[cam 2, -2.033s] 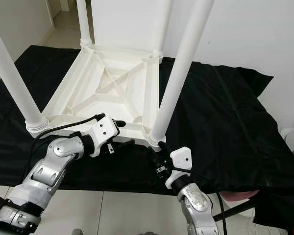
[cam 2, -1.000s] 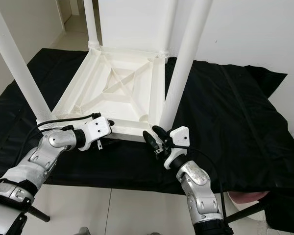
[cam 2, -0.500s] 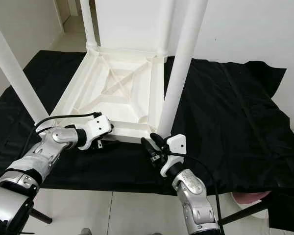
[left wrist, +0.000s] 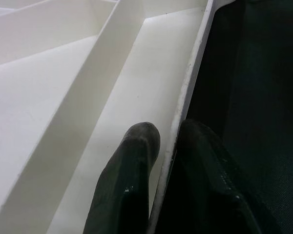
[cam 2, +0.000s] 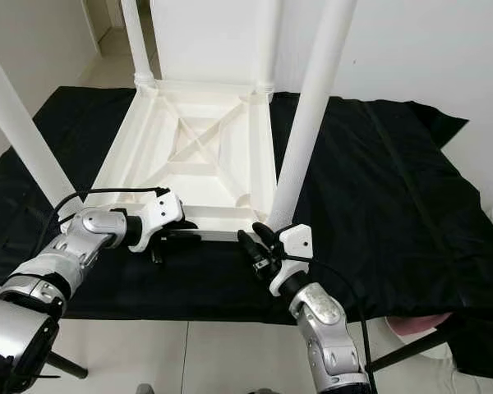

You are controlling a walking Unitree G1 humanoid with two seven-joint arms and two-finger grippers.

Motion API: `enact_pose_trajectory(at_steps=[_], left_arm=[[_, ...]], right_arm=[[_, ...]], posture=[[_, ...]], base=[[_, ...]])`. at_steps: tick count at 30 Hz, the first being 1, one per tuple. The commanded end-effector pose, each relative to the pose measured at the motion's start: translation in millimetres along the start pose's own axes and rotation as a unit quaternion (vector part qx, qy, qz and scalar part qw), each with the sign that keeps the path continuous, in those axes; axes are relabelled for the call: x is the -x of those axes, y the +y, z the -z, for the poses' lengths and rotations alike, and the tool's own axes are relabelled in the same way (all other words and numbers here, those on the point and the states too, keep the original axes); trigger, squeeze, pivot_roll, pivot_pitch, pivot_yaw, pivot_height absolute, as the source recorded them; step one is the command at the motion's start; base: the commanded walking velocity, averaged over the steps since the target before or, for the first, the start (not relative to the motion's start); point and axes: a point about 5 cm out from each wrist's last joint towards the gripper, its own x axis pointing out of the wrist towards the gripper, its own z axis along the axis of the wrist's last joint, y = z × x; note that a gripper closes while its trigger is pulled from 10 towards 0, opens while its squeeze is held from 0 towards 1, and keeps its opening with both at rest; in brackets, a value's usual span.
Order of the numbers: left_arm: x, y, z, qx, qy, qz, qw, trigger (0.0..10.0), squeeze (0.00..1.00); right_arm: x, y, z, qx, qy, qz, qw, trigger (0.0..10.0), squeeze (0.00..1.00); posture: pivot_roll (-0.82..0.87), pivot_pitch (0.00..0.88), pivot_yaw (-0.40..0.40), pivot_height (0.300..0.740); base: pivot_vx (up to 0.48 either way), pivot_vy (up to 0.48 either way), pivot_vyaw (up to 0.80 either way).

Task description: Building children table

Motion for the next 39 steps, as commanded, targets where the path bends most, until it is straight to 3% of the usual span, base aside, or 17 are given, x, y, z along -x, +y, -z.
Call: enact_pose_trajectory(at_steps=[1,15,20,22,23,28,34,39], left_arm=[[9.9,0.6,17.6,0.039,0.014,-0.035,0.999,0.0,0.0],[34.6,-0.7,47.8,0.077,0.045,-0.07,0.994,0.0,0.0],[58.3,5.7,61.0,0.085,0.071,-0.097,0.989,0.0,0.0],[58.3,5.7,61.0,0.085,0.071,-0.097,0.989,0.0,0.0],[72.0,10.0,65.9,0.091,0.079,-0.114,0.986,0.0,0.0],[86.7,10.7,72.9,0.104,0.083,-0.129,0.983,0.0,0.0],[88.9,7.6,74.1,0.104,0.076,-0.124,0.984,0.0,0.0],[84.1,-2.8,66.7,0.12,0.022,-0.101,0.987,0.0,0.0]], right_arm=[[1.4,1.7,1.0,0.006,0.004,-0.002,1.0,10.0,0.0],[2.2,2.7,1.9,0.009,0.008,-0.005,1.0,10.0,0.0],[1.8,3.3,2.7,0.013,0.011,-0.011,1.0,10.0,0.0],[1.8,3.3,2.7,0.013,0.011,-0.011,1.0,10.0,0.0],[0.6,4.4,3.0,0.019,0.012,-0.016,1.0,10.0,0.0],[0.5,6.2,4.4,0.021,0.015,-0.022,0.999,10.0,0.0],[0.4,8.1,5.4,0.021,0.017,-0.026,0.999,10.0,0.0],[1.1,8.3,6.0,0.026,0.02,-0.031,0.999,10.0,0.0]], posture=[[-0.05,0.045,0.016,0.74],[-0.04,0.058,0.011,0.74],[-0.04,0.062,0.007,0.74],[-0.04,0.062,0.007,0.74],[-0.03,0.064,0.01,0.74],[-0.03,0.068,0.006,0.74],[-0.03,0.07,0.006,0.74],[-0.03,0.072,0.005,0.74]], base=[[0.0,0.0,0.0],[0.0,0.0,0.0],[0.0,0.0,0.0],[0.0,0.0,0.0],[0.0,0.0,0.0],[0.0,0.0,0.0],[0.0,0.0,0.0],[0.0,0.0,0.0]])
